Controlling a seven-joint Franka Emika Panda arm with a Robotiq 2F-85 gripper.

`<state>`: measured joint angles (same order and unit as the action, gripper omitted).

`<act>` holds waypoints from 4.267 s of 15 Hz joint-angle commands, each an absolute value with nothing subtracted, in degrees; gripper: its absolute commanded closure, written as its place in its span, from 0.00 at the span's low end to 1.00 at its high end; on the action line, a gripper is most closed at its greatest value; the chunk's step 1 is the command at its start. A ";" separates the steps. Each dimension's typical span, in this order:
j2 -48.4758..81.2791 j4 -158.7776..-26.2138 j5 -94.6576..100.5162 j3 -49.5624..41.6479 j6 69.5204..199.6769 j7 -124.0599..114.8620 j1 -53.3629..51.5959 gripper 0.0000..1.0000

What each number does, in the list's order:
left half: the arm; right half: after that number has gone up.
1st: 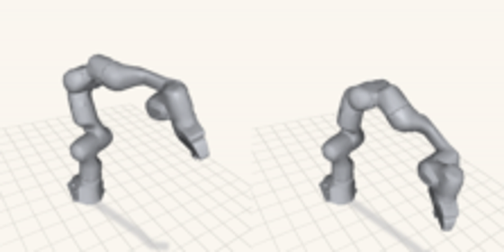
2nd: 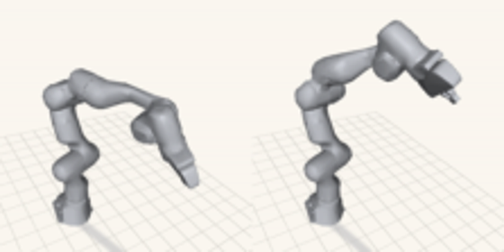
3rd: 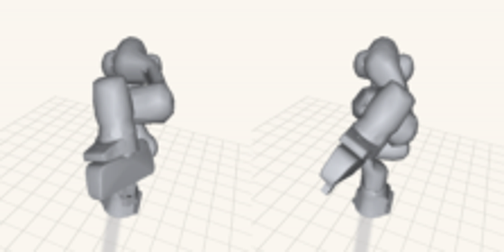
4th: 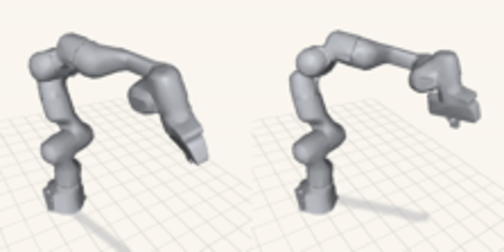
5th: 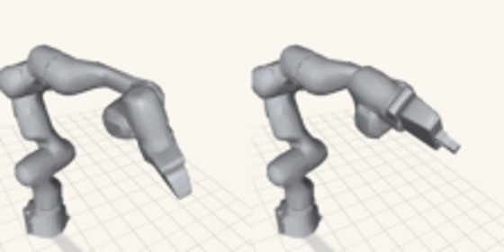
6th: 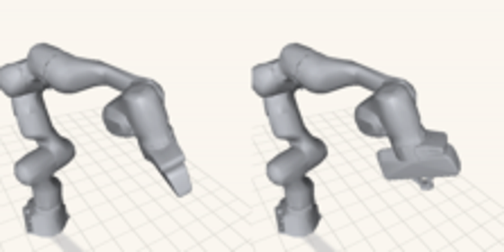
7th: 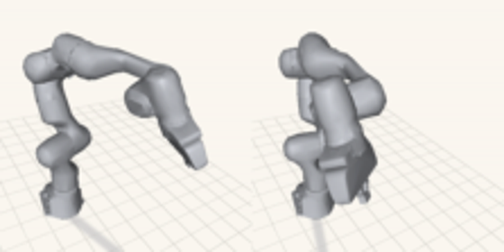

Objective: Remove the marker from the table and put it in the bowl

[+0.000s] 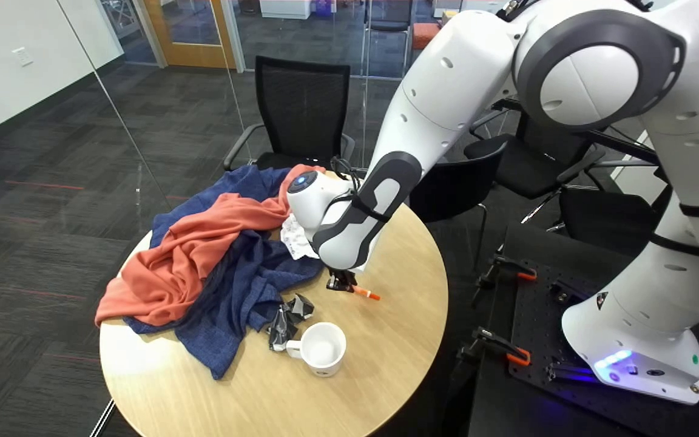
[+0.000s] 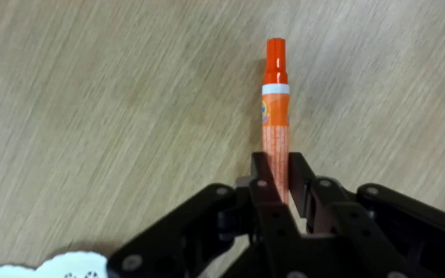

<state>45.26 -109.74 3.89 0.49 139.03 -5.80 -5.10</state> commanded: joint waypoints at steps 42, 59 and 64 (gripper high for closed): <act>28.79 -137.65 13.00 15.89 189.57 10.34 -3.47 0.96; 26.37 -138.43 12.67 15.68 188.58 8.76 -3.30 0.00; 23.01 -139.51 13.40 19.39 187.63 8.68 0.63 0.00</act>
